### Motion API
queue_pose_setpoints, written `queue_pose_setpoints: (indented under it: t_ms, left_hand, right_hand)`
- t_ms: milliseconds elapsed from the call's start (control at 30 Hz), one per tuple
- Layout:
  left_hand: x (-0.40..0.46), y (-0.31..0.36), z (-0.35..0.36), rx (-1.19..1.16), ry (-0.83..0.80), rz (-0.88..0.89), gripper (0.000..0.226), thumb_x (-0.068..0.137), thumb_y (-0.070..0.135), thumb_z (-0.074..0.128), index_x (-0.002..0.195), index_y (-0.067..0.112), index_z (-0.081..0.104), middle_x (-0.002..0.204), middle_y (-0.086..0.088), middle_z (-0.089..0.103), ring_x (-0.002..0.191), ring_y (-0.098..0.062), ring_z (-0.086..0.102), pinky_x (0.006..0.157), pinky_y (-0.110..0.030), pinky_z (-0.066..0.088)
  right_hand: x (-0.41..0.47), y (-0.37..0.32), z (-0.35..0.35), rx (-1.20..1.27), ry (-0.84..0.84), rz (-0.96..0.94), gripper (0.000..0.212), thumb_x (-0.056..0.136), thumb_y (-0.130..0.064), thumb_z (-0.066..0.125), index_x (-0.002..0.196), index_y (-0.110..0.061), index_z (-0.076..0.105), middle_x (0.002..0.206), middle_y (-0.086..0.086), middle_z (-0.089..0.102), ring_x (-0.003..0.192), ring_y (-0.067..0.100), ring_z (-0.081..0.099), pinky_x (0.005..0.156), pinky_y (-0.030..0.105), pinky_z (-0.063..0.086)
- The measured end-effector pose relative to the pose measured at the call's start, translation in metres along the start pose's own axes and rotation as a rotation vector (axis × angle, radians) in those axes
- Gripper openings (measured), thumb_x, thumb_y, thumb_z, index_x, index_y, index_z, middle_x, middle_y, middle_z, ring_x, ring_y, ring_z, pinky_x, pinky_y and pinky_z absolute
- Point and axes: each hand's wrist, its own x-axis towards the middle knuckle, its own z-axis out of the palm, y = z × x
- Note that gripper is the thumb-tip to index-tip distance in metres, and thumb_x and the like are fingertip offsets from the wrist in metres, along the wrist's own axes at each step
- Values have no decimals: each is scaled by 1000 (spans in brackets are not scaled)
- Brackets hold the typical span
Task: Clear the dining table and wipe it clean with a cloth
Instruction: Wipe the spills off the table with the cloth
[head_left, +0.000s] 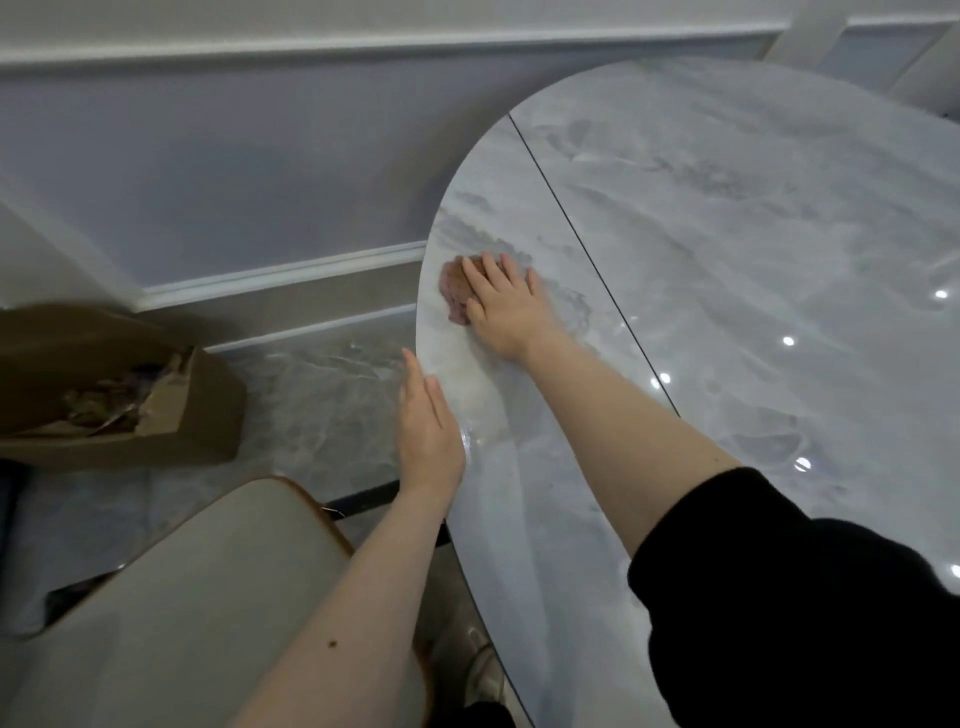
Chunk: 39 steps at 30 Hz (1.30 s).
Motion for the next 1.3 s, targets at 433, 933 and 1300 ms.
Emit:
queue_pose_setpoints:
  t_ms: [433,933,1300]
  left_hand:
    - [-1,6,-3,-137,-15,-49,50,102,30,22,149,13,17,156,-2,20,142,-12,19,106,-11,14]
    - [-64,-6,-10,-15,-76,33,53,103,32,18,149,14,0,159,0,2,145,-10,3,110,-13,1]
    - [-82,-9,-14,132,-114,69,57,102,31,21,149,11,-5,159,-8,0,146,-18,4,115,-23,5]
  right_hand:
    - [-110,2,28,38,9,-259,55,96,-30,32,150,-31,18,159,-3,12,147,20,4,118,42,3]
    - [-250,90,39,13,31,40,71,82,-50,1,150,-33,11,159,-7,8,148,19,3,118,39,-4]
    - [-278,7,65,136,144,12,58,90,-39,26,146,-22,34,154,3,30,144,26,21,117,45,4]
